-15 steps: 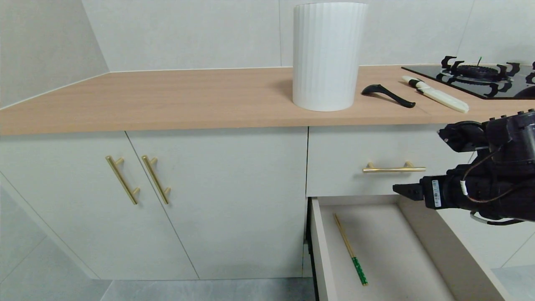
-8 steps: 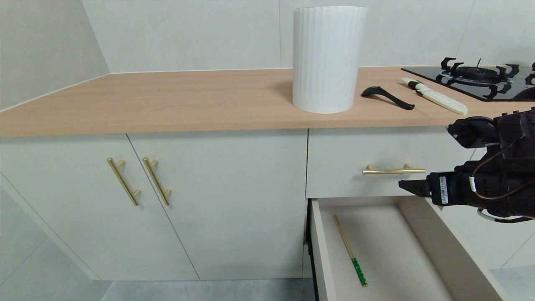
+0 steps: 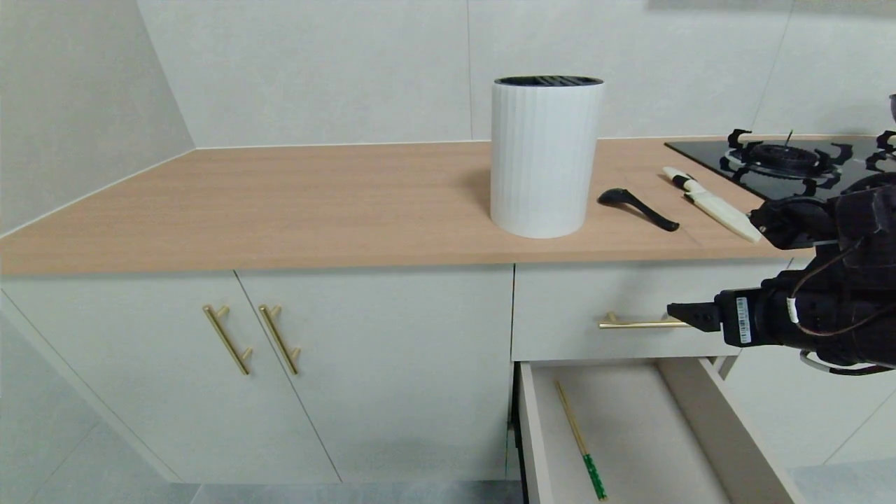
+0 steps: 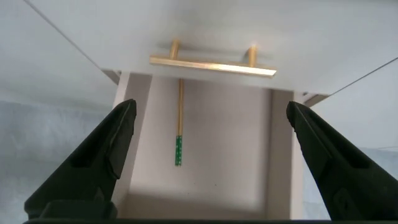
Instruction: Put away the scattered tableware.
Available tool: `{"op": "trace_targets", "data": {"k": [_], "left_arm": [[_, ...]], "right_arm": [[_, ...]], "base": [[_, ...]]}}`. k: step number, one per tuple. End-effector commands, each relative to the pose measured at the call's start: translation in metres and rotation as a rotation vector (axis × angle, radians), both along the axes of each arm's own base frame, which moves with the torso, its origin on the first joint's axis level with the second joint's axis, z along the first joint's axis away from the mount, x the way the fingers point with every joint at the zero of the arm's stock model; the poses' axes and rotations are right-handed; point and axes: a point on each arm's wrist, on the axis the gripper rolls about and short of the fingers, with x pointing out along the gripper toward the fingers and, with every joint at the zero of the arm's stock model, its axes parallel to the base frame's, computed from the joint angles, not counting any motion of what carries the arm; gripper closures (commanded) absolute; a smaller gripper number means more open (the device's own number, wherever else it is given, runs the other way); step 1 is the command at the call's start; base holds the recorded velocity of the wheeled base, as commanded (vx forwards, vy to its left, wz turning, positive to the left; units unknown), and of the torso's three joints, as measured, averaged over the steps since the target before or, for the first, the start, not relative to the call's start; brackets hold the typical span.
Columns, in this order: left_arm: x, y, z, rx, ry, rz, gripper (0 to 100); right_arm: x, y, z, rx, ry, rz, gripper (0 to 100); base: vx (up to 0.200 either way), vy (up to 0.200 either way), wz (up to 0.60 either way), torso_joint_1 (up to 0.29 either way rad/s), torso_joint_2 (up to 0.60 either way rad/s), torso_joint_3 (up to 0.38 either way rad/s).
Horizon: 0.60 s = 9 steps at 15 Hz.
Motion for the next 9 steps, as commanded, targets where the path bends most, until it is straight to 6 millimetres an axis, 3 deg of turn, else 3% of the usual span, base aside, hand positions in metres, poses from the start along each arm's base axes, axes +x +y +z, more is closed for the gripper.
{"op": "trace_targets", "data": {"k": [1, 9], "left_arm": [[0.0, 0.0, 0.0, 0.0, 0.0, 0.001, 0], [0.0, 0.0, 0.0, 0.0, 0.0, 0.001, 0]], "right_arm": [[0.0004, 0.0002, -0.0005, 0.0, 0.002, 0.0, 0], [0.0011, 0.0005, -0.0025, -0.003, 0.009, 0.0, 0]], "base": [[0.0, 0.0, 0.0, 0.173, -0.46, -0.3], [0.0, 0.0, 0.0, 0.194, -0.48, -0.289]]}}
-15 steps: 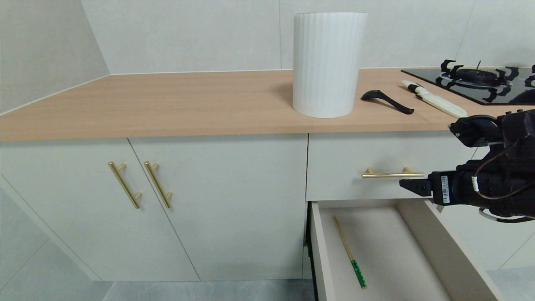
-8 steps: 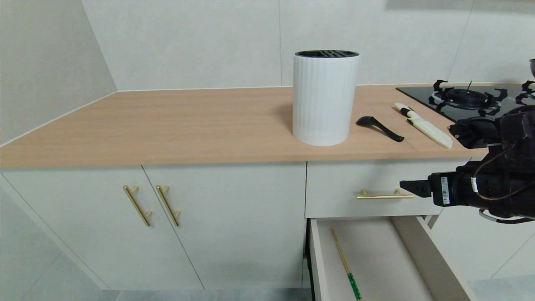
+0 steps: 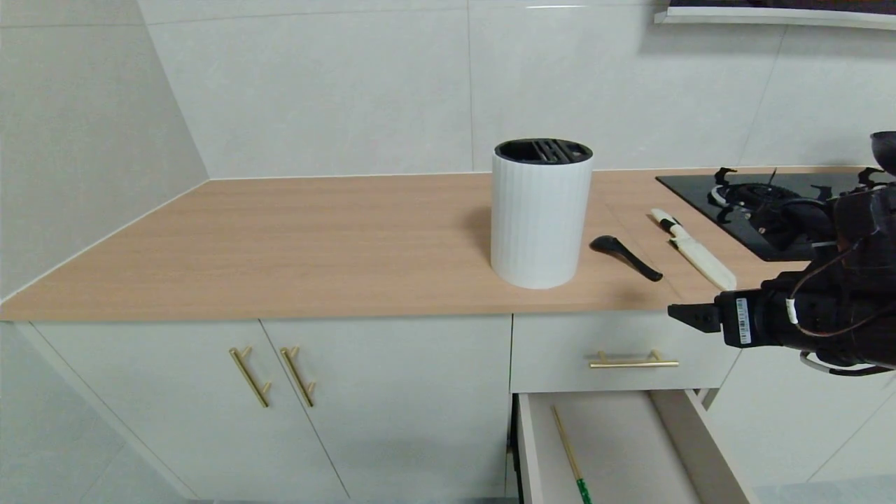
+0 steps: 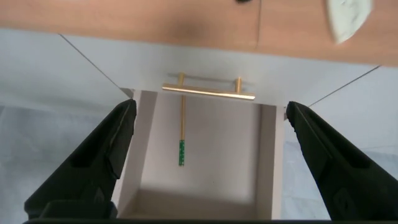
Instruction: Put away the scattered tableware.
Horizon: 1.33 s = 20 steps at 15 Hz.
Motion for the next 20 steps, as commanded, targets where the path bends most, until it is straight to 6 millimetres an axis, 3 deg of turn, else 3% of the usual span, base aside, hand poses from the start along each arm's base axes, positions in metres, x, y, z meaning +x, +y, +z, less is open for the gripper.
{"op": "trace_targets", "data": {"k": [1, 5, 9, 10, 13, 16, 18, 20], "left_arm": [[0.0, 0.0, 0.0, 0.0, 0.0, 0.0, 0], [0.0, 0.0, 0.0, 0.0, 0.0, 0.0, 0], [0.0, 0.0, 0.0, 0.0, 0.0, 0.0, 0], [0.0, 0.0, 0.0, 0.0, 0.0, 0.0, 0], [0.0, 0.0, 0.0, 0.0, 0.0, 0.0, 0], [0.0, 0.0, 0.0, 0.0, 0.0, 0.0, 0], [0.0, 0.0, 0.0, 0.0, 0.0, 0.0, 0], [0.0, 0.0, 0.0, 0.0, 0.0, 0.0, 0]], "right_arm": [[0.001, 0.001, -0.002, -0.002, 0.005, 0.001, 0], [0.004, 0.002, 0.002, 0.003, -0.01, 0.005, 0], [0.068, -0.016, 0.003, -0.039, -0.16, 0.004, 0], [0.089, -0.022, 0.0, -0.039, -0.19, 0.051, 0], [0.128, -0.022, -0.006, 0.013, -0.196, 0.166, 0], [0.149, -0.017, -0.03, 0.01, -0.152, 0.283, 0], [0.163, -0.024, -0.051, -0.018, -0.121, 0.278, 0], [0.17, -0.028, -0.058, -0.015, -0.138, 0.271, 0]], "base": [[0.0, 0.0, 0.0, 0.222, -0.5, -0.276], [0.0, 0.0, 0.0, 0.082, -0.19, -0.107], [0.0, 0.0, 0.0, 0.0, 0.0, 0.0], [0.0, 0.0, 0.0, 0.0, 0.0, 0.0], [0.0, 0.0, 0.0, 0.0, 0.0, 0.0], [0.0, 0.0, 0.0, 0.017, 0.0, -0.002], [0.0, 0.0, 0.0, 0.0, 0.0, 0.0], [0.0, 0.0, 0.0, 0.0, 0.0, 0.0]]}}
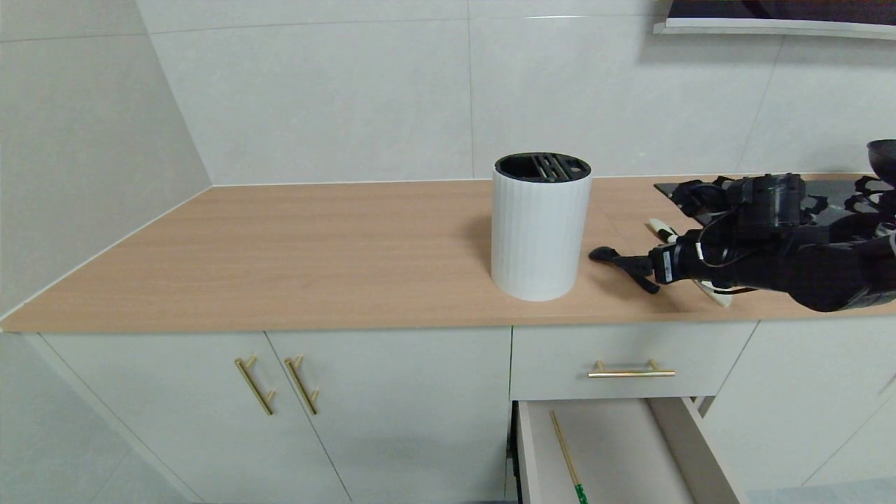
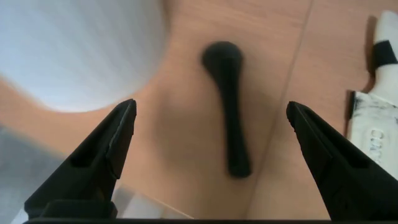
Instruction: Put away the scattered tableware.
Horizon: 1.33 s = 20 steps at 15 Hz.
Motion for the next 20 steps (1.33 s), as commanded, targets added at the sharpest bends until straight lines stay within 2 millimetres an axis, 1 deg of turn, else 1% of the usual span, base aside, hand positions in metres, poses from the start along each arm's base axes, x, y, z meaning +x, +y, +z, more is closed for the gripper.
{"op": "trace_targets", "data": {"k": [1, 5, 15, 16, 20], "left_arm": [[0.0, 0.0, 0.0, 0.0, 0.0, 0.001, 0], [0.0, 0.0, 0.0, 0.0, 0.0, 0.001, 0], [0.0, 0.0, 0.0, 0.0, 0.0, 0.001, 0], [0.0, 0.0, 0.0, 0.0, 0.0, 0.001, 0], [0.0, 0.0, 0.0, 0.0, 0.0, 0.001, 0]], "right_arm": [[0.012, -0.002, -0.024, -0.007, 0.048, -0.007, 0], [0.017, -0.002, -0.036, -0.014, 0.072, -0.008, 0], [0.025, -0.001, -0.045, -0.021, 0.079, -0.012, 0], [0.026, -0.001, -0.045, -0.021, 0.077, -0.012, 100], [0.026, -0.001, -0.044, -0.021, 0.076, -0.012, 100]], "base": [[0.0, 0.0, 0.0, 0.0, 0.0, 0.0], [0.0, 0.0, 0.0, 0.0, 0.0, 0.0], [0.0, 0.0, 0.0, 0.0, 0.0, 0.0], [0.0, 0.0, 0.0, 0.0, 0.0, 0.0], [0.0, 0.0, 0.0, 0.0, 0.0, 0.0]]}}
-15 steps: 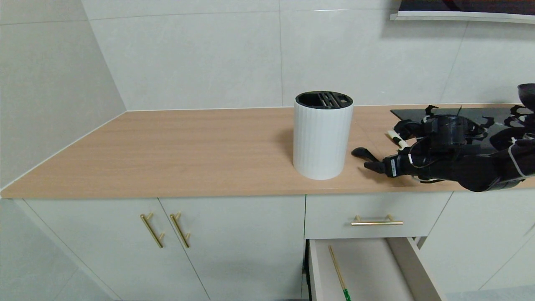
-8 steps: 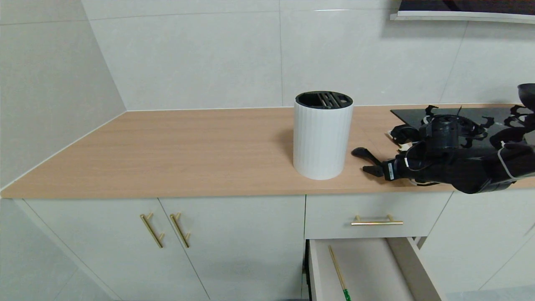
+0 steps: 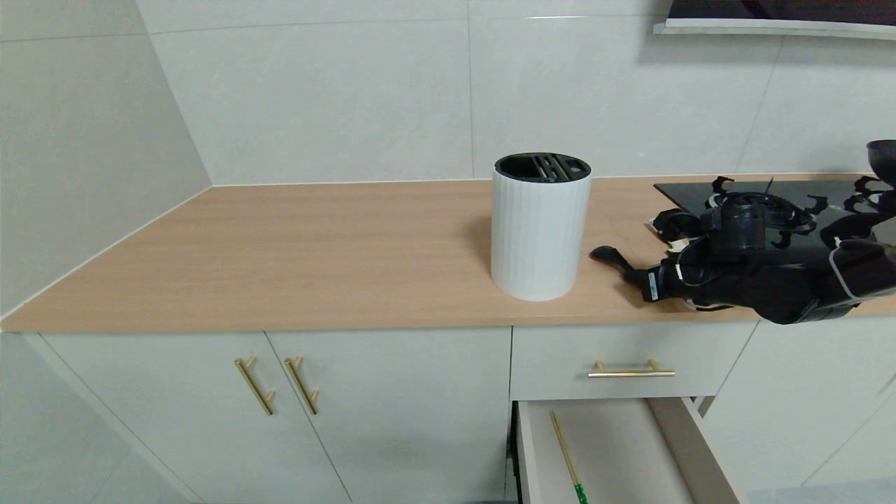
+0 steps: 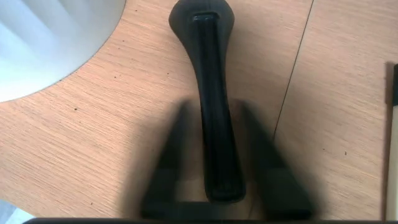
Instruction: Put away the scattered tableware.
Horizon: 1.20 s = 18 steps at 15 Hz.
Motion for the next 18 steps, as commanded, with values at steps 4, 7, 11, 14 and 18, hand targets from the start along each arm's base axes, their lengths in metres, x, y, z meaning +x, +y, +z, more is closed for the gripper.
{"op": "trace_targets", "data": {"k": [4, 7, 11, 14, 18], "left_arm": [[0.0, 0.0, 0.0, 0.0, 0.0, 0.0, 0], [0.0, 0.0, 0.0, 0.0, 0.0, 0.0, 0], [0.0, 0.0, 0.0, 0.0, 0.0, 0.0, 0], [0.0, 0.0, 0.0, 0.0, 0.0, 0.0, 0], [0.0, 0.0, 0.0, 0.0, 0.0, 0.0, 0]], "right_arm": [[-0.007, 0.002, 0.014, -0.008, 0.014, -0.013, 100], [-0.016, 0.012, 0.035, -0.024, 0.076, -0.087, 100], [-0.055, 0.037, 0.081, 0.049, 0.25, -0.216, 100], [-0.089, 0.048, 0.091, 0.085, 0.28, -0.282, 100], [-0.124, 0.037, 0.087, 0.075, 0.309, -0.315, 100]], "base": [[0.0, 0.0, 0.0, 0.0, 0.0, 0.0], [0.0, 0.0, 0.0, 0.0, 0.0, 0.0], [0.0, 0.0, 0.0, 0.0, 0.0, 0.0], [0.0, 0.0, 0.0, 0.0, 0.0, 0.0], [0.0, 0.0, 0.0, 0.0, 0.0, 0.0]]}}
